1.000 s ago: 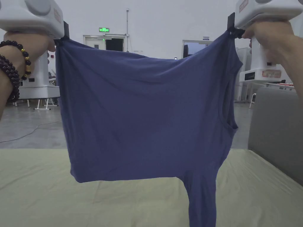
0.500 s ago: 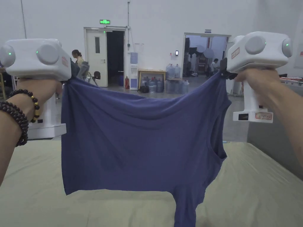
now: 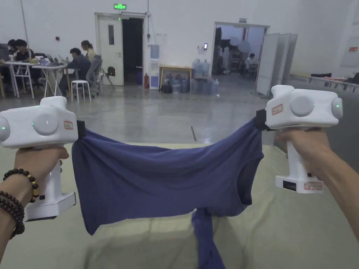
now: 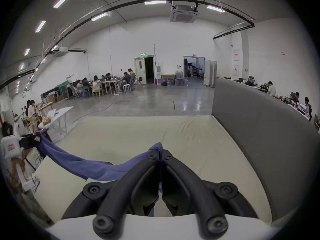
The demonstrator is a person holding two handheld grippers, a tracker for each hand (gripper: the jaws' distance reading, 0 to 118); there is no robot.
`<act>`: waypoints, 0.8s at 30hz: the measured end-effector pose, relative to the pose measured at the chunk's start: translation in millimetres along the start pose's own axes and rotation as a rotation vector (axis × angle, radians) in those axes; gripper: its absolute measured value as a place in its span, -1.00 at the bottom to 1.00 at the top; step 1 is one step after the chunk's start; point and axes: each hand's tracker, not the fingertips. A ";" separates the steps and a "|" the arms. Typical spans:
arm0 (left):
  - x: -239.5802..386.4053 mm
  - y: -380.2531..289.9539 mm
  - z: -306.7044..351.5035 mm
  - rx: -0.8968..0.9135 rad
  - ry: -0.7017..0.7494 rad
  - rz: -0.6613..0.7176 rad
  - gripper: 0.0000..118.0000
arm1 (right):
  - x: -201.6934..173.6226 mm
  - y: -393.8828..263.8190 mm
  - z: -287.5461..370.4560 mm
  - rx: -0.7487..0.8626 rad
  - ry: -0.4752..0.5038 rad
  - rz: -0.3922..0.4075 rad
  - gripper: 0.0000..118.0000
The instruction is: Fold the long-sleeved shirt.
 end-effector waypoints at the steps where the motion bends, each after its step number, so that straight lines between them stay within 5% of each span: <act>1: 1.5 -1.1 -23.6 0.000 -0.004 0.009 -0.98 | 0.5 -18.7 16.0 -0.018 0.012 0.013 -0.95; 6: 11.1 -3.2 -139.7 0.010 -0.021 -0.002 -0.98 | 9.2 -118.6 97.3 -0.029 0.050 0.001 -0.95; 7: -24.2 -6.4 -158.0 0.003 0.079 -0.277 -0.98 | 12.3 -140.2 110.7 -0.039 0.054 -0.011 -0.95; 14: -15.2 -128.2 -299.0 -0.177 -0.006 -0.288 -0.98 | 21.8 -283.0 175.4 -0.165 0.067 -0.107 -0.95; 18: -23.8 -208.1 -332.5 -0.260 -0.029 -0.294 -0.98 | 13.8 -346.7 170.4 -0.330 0.056 -0.065 -0.95; 19: -5.8 -167.7 -341.6 -0.140 -0.050 -0.142 -0.98 | 10.6 -359.5 167.5 -0.373 0.066 -0.048 -0.95; 24: -24.8 -224.8 -366.7 -0.224 -0.026 -0.123 -0.98 | -0.2 -405.4 148.7 -0.560 -0.010 0.080 -0.95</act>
